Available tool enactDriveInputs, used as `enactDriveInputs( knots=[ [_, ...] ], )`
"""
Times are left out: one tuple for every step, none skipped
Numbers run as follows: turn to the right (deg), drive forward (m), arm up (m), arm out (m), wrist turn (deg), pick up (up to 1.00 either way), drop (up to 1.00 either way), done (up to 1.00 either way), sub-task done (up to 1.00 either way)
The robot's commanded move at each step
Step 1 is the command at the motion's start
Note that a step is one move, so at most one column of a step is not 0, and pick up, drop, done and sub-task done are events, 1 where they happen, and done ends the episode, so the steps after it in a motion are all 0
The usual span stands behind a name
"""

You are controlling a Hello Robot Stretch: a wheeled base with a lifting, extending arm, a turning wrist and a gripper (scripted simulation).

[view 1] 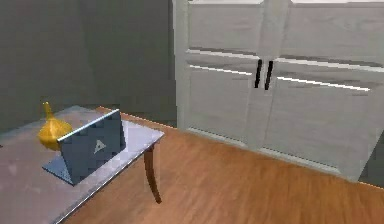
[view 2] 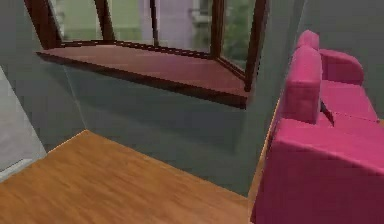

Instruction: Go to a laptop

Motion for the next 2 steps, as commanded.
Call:
enactDriveInputs(
  knots=[
    [-30.0,0.0,0.0,0.0,0.0,0.0,0.0,0.0,0.0],
    [0.0,0.0,0.0,0.0,0.0,0.0,0.0,1.0,0.0]
  ],
)
